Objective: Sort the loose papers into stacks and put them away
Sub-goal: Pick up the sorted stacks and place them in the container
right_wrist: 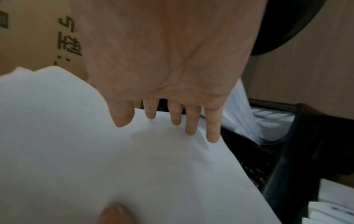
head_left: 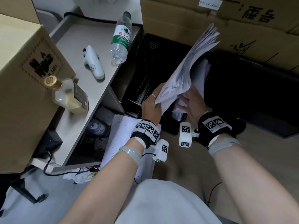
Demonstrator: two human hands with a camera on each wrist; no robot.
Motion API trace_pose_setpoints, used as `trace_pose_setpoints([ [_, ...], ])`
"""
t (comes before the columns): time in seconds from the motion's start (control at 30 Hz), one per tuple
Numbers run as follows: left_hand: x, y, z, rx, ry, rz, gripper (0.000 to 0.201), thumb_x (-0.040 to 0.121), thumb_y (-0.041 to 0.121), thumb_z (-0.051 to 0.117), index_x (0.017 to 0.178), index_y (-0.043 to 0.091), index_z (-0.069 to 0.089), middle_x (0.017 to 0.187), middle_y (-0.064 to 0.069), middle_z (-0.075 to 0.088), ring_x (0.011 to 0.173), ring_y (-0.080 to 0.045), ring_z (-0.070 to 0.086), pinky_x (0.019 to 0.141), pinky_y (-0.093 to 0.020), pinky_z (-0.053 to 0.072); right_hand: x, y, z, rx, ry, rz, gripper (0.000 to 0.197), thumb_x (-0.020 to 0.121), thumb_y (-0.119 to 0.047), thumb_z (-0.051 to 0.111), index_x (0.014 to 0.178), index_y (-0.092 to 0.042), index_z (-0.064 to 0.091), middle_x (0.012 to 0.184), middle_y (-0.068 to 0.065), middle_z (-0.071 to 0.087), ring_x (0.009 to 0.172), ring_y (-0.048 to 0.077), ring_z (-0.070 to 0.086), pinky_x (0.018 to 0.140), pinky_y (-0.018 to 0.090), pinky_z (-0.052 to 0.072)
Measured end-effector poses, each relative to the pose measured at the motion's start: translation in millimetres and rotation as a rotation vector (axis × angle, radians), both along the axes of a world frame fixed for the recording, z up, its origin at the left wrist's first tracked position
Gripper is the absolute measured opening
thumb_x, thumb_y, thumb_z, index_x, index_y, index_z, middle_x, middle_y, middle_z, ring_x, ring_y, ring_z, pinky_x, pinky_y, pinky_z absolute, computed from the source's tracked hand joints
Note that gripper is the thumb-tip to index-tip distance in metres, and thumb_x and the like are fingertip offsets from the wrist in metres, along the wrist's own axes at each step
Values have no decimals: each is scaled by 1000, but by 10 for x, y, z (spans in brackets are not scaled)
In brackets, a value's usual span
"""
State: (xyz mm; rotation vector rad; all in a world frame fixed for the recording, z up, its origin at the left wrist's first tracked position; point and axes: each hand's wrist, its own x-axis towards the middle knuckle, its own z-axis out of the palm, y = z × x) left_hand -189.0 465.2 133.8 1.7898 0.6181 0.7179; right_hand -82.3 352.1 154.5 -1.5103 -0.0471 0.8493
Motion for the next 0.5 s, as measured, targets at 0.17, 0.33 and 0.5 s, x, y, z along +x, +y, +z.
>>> trace_pose_setpoints([
  [0.17, -48, 205, 39, -75, -48, 14, 41, 95, -8, 44, 121, 13, 67, 94, 6, 64, 89, -6, 64, 81, -7, 44, 24, 403, 130, 14, -4, 152, 88, 72, -62, 64, 152, -40, 33, 149, -7, 49, 135, 20, 48, 109, 57, 38],
  [0.33, 57, 431, -82, -100, -39, 67, 22, 100, -1, 49, 112, 0, 67, 82, 20, 59, 70, 12, 57, 70, -4, 40, -40, 682, 240, 50, -14, 198, 89, 72, -65, 62, 152, -44, 29, 141, -21, 52, 129, 2, 48, 110, 51, 34],
  [0.5, 237, 335, -172, -87, -37, 2, 27, 99, 1, 46, 119, -2, 64, 93, 8, 63, 82, 16, 57, 79, -12, 47, 85, 549, 201, 36, -36, 105, 79, 77, -62, 67, 148, -39, 40, 146, -10, 52, 136, 14, 46, 113, 52, 34],
])
